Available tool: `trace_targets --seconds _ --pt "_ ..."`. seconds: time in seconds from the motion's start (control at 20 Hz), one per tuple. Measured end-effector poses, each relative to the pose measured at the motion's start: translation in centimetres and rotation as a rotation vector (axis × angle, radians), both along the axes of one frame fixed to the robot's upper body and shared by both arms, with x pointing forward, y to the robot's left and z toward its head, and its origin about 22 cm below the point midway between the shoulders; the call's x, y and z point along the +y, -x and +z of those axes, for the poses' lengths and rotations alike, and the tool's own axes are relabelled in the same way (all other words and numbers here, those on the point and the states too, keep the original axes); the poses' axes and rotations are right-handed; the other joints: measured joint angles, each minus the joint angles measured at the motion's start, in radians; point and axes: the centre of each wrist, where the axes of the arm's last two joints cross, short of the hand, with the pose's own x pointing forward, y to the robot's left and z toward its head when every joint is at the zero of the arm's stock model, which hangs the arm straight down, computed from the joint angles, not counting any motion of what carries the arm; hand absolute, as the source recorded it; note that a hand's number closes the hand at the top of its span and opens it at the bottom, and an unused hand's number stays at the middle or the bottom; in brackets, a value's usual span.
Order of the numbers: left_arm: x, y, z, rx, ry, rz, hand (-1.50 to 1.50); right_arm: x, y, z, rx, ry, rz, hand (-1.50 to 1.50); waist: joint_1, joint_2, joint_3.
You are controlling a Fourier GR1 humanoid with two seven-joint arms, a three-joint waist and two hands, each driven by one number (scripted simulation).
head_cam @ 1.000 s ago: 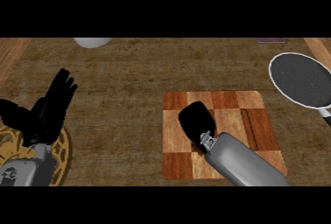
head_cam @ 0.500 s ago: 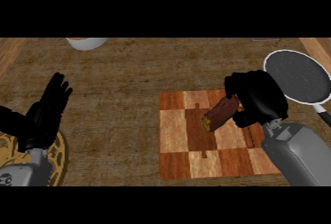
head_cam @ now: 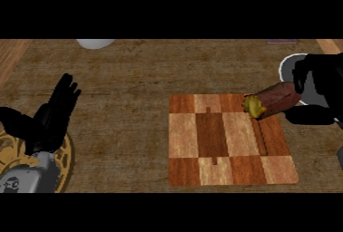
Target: Pick the sweet potato from the cutting board and place it in the pan
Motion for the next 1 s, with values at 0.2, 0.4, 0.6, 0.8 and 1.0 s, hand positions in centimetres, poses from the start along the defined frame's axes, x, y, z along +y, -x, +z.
trace_targets --seconds 0.2,0.4,0.6,0.8,1.0 --pt "0.3 -0.4 0.4 -0.002 0.003 -0.006 0.00 -2.7 -1.1 0.4 -0.037 -0.059 -0.071 1.50 0.007 0.003 0.000" --pt "0.7 -0.1 0.9 -0.008 0.002 -0.013 0.00 -6.8 -3.3 0.5 -0.061 -0.107 -0.132 1.50 0.016 0.004 0.000" --pt "0.7 -0.3 0.9 -0.009 0.003 -0.017 0.00 -10.8 -5.0 0.3 -0.085 -0.145 -0.172 1.50 0.019 0.006 0.001" --pt "-0.4 -0.1 0.5 -0.008 0.001 -0.022 0.00 -15.3 -6.0 -0.8 -0.101 -0.183 -0.206 1.50 0.023 0.008 0.001" --pt "-0.6 -0.4 0.6 -0.013 0.001 -0.021 0.00 -18.6 -7.2 -2.7 -0.102 -0.207 -0.210 1.50 0.030 0.010 0.001"
